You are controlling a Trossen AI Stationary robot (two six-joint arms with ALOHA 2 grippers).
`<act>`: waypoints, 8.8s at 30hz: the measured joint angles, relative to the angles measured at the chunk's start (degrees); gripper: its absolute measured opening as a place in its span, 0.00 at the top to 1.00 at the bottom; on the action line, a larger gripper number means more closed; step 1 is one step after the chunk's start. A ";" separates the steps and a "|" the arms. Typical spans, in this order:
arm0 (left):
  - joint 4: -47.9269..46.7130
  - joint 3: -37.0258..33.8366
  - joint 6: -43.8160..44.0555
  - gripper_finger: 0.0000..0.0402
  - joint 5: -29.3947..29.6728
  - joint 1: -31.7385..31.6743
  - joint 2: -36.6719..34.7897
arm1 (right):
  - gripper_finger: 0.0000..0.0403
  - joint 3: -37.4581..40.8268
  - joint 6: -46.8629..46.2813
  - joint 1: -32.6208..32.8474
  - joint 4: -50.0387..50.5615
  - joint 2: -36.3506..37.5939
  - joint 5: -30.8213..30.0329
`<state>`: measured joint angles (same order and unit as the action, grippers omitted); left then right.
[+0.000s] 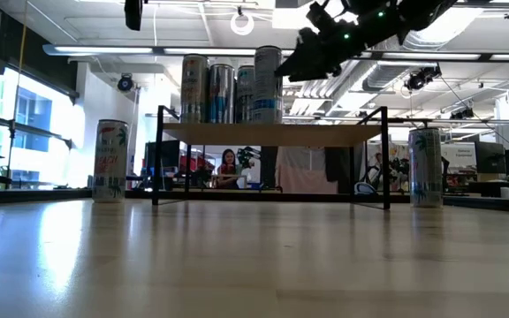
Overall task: Place canned beverage on shelf
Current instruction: Put the bottom right black soda can on the shelf
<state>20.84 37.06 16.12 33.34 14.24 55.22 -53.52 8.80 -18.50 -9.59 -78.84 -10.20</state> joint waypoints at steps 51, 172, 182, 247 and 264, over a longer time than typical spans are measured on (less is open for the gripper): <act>1.34 0.00 -1.27 1.00 0.57 -0.02 0.00 | 0.20 -29.99 -5.12 -16.46 36.66 -7.24 39.67; -16.57 -0.04 -12.29 1.00 -1.25 -1.81 -14.75 | 0.25 -39.52 -40.80 5.24 31.77 -22.85 -22.41; -16.57 -0.04 -12.34 1.00 -1.23 -1.81 -14.75 | 0.25 -39.52 -35.76 4.58 31.15 -22.85 -19.93; -13.21 0.00 -3.12 1.00 -11.41 -9.05 -14.10 | 0.06 -0.72 -42.17 18.85 34.86 15.74 -20.84; -14.20 -0.01 -12.81 1.00 -26.09 -18.49 -20.88 | 0.56 -1.22 -35.76 10.50 19.20 5.46 -24.57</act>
<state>6.64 37.05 3.31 7.25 -4.25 34.34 -54.74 -26.95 -8.00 9.61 -73.38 -34.77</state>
